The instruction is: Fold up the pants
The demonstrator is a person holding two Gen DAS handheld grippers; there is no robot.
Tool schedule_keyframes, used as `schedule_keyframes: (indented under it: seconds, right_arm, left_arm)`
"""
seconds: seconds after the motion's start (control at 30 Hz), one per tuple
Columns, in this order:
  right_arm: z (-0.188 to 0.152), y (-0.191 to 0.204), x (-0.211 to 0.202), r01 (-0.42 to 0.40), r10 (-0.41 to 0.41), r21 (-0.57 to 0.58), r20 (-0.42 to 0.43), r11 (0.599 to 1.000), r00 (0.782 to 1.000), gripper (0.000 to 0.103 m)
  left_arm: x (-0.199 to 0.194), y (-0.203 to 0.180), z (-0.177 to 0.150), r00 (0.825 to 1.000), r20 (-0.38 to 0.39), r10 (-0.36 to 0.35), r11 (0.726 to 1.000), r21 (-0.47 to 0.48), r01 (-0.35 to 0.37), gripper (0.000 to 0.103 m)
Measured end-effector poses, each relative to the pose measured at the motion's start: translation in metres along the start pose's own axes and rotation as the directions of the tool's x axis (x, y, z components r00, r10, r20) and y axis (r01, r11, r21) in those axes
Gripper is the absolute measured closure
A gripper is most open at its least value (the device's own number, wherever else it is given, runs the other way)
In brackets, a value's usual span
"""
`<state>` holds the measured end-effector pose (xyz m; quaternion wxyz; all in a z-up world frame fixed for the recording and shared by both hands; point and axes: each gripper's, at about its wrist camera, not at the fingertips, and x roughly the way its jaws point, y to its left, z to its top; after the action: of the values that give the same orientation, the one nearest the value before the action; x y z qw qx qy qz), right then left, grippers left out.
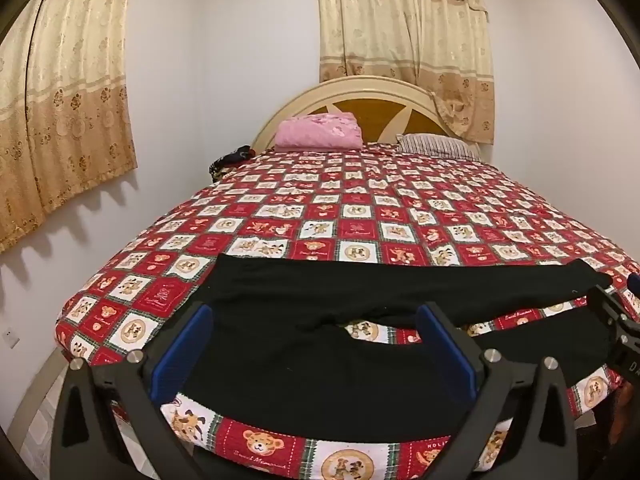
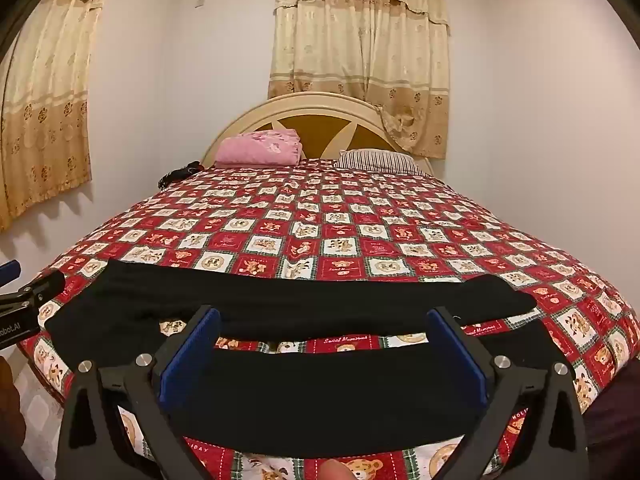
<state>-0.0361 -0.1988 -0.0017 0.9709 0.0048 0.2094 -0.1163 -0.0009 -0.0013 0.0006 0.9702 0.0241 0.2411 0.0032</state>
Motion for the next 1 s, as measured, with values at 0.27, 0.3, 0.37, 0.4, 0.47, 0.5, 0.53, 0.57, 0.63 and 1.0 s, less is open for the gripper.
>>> schedule_keyframes:
  seconds: [0.27, 0.3, 0.37, 0.4, 0.47, 0.5, 0.53, 0.57, 0.63, 1.0]
  right_arm:
    - [-0.0009, 0.0000, 0.0021, 0.004, -0.004, -0.001, -0.002, 1.000, 1.000, 0.001]
    - [-0.0012, 0.0000, 0.0023, 0.004, -0.004, -0.002, -0.005, 1.000, 1.000, 0.001]
    - [-0.0006, 0.0043, 0.0021, 0.006, -0.006, -0.006, -0.004, 1.000, 1.000, 0.001]
    - [-0.0015, 0.0032, 0.0034, 0.007, -0.007, -0.007, -0.004, 1.000, 1.000, 0.001]
    - [-0.0048, 0.0049, 0.0068, 0.006, -0.006, -0.005, -0.005, 1.000, 1.000, 0.001]
    - [-0.0049, 0.0050, 0.0067, 0.006, -0.006, -0.006, -0.004, 1.000, 1.000, 0.001]
    - [-0.0043, 0.0033, 0.0058, 0.007, -0.007, -0.005, -0.005, 1.000, 1.000, 0.001]
    - [-0.0042, 0.0015, 0.0042, 0.006, -0.006, -0.005, -0.005, 1.000, 1.000, 0.001]
    - [-0.0043, -0.0008, 0.0058, 0.005, -0.005, -0.002, -0.010, 1.000, 1.000, 0.001]
    - [-0.0071, -0.0046, 0.0093, 0.007, -0.007, -0.002, -0.018, 1.000, 1.000, 0.001]
  left_arm:
    - [0.0020, -0.0038, 0.0015, 1.000, -0.007, -0.021, 1.000, 0.000, 0.021, 0.000]
    - [-0.0007, -0.0042, 0.0009, 1.000, -0.005, -0.025, 1.000, -0.004, 0.024, 0.000]
    - [-0.0007, -0.0064, 0.0010, 1.000, -0.003, -0.024, 1.000, -0.003, 0.024, 0.000]
    - [0.0000, -0.0065, 0.0015, 1.000, -0.006, -0.022, 1.000, -0.008, 0.022, 0.000]
    - [0.0011, -0.0085, 0.0022, 1.000, -0.007, -0.023, 1.000, -0.006, 0.023, 0.000]
    - [0.0000, -0.0044, 0.0010, 1.000, -0.004, -0.027, 1.000, -0.006, 0.027, 0.000]
    - [-0.0005, -0.0026, 0.0008, 1.000, -0.003, -0.028, 1.000, -0.006, 0.028, 0.000]
    - [-0.0005, -0.0022, 0.0002, 1.000, -0.003, -0.028, 1.000, -0.005, 0.027, 0.000]
    - [-0.0004, -0.0023, -0.0011, 1.000, -0.002, -0.027, 1.000, -0.003, 0.027, 0.000]
    - [-0.0004, -0.0026, -0.0036, 1.000, -0.001, -0.026, 1.000, 0.000, 0.026, 0.000]
